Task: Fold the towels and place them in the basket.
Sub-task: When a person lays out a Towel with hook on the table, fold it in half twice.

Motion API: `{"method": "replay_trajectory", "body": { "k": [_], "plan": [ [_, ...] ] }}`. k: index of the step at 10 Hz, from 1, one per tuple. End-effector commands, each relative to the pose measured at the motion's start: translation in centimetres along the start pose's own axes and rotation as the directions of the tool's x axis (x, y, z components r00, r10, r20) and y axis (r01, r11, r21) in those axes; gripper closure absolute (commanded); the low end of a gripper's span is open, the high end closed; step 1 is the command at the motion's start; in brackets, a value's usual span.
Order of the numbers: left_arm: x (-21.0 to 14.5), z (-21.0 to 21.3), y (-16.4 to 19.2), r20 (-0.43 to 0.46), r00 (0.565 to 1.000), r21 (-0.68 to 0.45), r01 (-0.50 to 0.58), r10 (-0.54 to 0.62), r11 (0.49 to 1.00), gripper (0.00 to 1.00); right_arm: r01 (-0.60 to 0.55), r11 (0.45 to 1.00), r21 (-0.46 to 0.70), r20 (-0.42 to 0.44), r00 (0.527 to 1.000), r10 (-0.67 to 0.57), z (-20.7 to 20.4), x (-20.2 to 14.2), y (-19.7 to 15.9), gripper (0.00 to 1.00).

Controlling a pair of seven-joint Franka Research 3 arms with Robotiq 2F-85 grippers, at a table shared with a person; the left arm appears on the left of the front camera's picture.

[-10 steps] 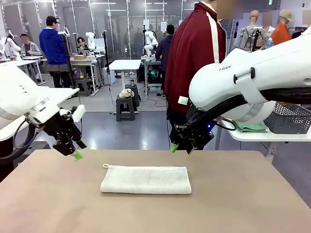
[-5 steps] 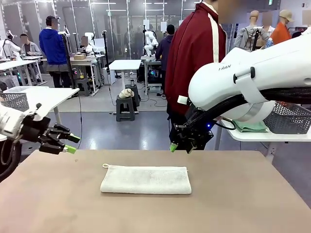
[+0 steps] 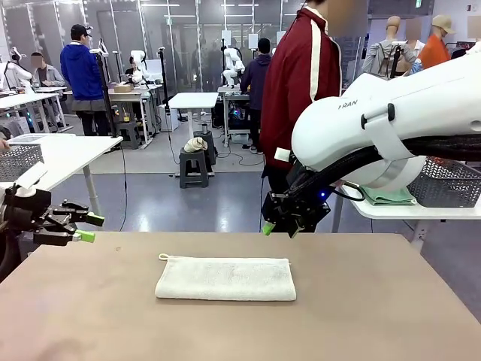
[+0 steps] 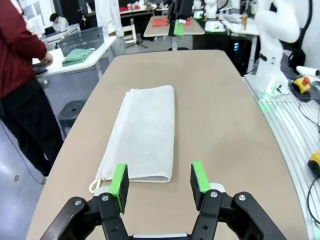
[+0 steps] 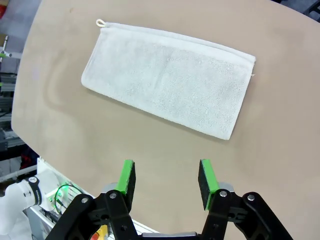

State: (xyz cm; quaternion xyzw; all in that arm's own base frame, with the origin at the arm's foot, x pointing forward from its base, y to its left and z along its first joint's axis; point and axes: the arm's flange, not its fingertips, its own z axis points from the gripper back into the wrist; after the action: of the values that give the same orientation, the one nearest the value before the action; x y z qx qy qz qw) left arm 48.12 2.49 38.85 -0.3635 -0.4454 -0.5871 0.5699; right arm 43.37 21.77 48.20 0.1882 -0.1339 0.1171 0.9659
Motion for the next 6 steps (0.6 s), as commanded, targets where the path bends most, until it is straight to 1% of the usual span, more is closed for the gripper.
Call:
{"method": "replay_trajectory", "body": {
  "k": [1,2,3,4,5,6],
  "plan": [
    [0.1,0.6,1.4,0.003,1.0,-0.07,-0.01,0.011,0.997,0.36,-0.011,1.0,-0.004,0.003,1.0,0.011,0.1,0.1,-0.1,0.36],
    [0.2,0.3,1.6,-0.003,1.0,-0.055,-0.02,0.02,0.998,0.36,-0.011,1.0,-0.004,0.003,1.0,0.011,0.1,0.1,-0.1,0.36],
    [0.4,-0.3,1.6,-0.017,1.0,-0.037,-0.001,0.001,0.999,0.36,-0.011,1.0,-0.004,0.003,1.0,0.011,0.1,0.1,-0.1,0.36],
    [-0.2,-0.1,0.9,0.003,1.0,-0.035,-0.003,0.003,0.999,0.36,0.0,1.0,0.0,0.0,1.0,0.0,0.0,0.0,0.0,0.36],
    [-0.2,-0.1,0.9,0.003,1.0,-0.035,-0.003,0.003,0.999,0.36,0.09,0.994,-0.064,-0.028,0.995,-0.092,-0.4,0.1,0.5,0.36],
    [-0.2,-0.1,0.9,0.003,1.0,-0.035,-0.003,0.003,0.999,0.36,0.132,0.986,-0.1,-0.038,0.99,-0.137,-1.4,0.6,0.6,0.36]
  ]
}}
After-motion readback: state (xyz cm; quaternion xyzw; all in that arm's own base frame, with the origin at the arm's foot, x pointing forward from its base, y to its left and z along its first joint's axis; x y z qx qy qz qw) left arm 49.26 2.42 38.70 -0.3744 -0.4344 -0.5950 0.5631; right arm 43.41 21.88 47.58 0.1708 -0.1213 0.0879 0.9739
